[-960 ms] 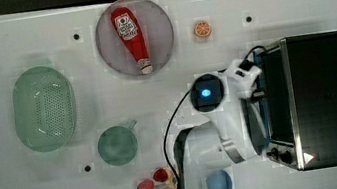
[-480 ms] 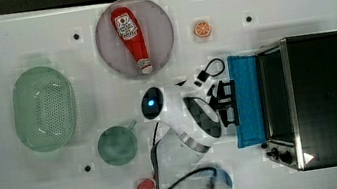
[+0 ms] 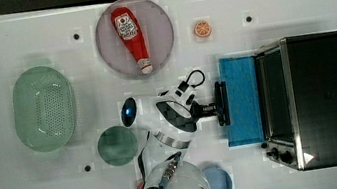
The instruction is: Flap open oven.
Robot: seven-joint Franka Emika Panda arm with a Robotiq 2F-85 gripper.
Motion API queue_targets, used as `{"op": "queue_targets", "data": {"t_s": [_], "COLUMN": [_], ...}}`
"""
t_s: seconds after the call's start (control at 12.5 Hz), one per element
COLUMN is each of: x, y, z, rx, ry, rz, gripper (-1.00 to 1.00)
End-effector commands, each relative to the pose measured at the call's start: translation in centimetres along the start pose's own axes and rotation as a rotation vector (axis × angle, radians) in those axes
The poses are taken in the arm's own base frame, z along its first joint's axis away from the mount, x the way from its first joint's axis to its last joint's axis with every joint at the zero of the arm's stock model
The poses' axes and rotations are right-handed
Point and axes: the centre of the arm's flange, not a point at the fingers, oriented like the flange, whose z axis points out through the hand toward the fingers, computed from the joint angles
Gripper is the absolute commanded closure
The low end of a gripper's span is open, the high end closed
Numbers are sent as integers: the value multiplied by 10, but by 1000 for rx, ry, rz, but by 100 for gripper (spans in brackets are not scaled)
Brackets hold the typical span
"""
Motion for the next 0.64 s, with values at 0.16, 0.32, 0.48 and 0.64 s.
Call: {"op": "queue_targets", "data": {"t_s": [0.16,0.32,0.48,0.64], "x": [16,21,36,40], "y": [-2,6,38,86], "z": [3,-4,-39,-80], "rx": [29,58,163,287], "ry": [36,58,98,77], "rz": [102,135,279,490], "gripper": [65,65,65,65]}}
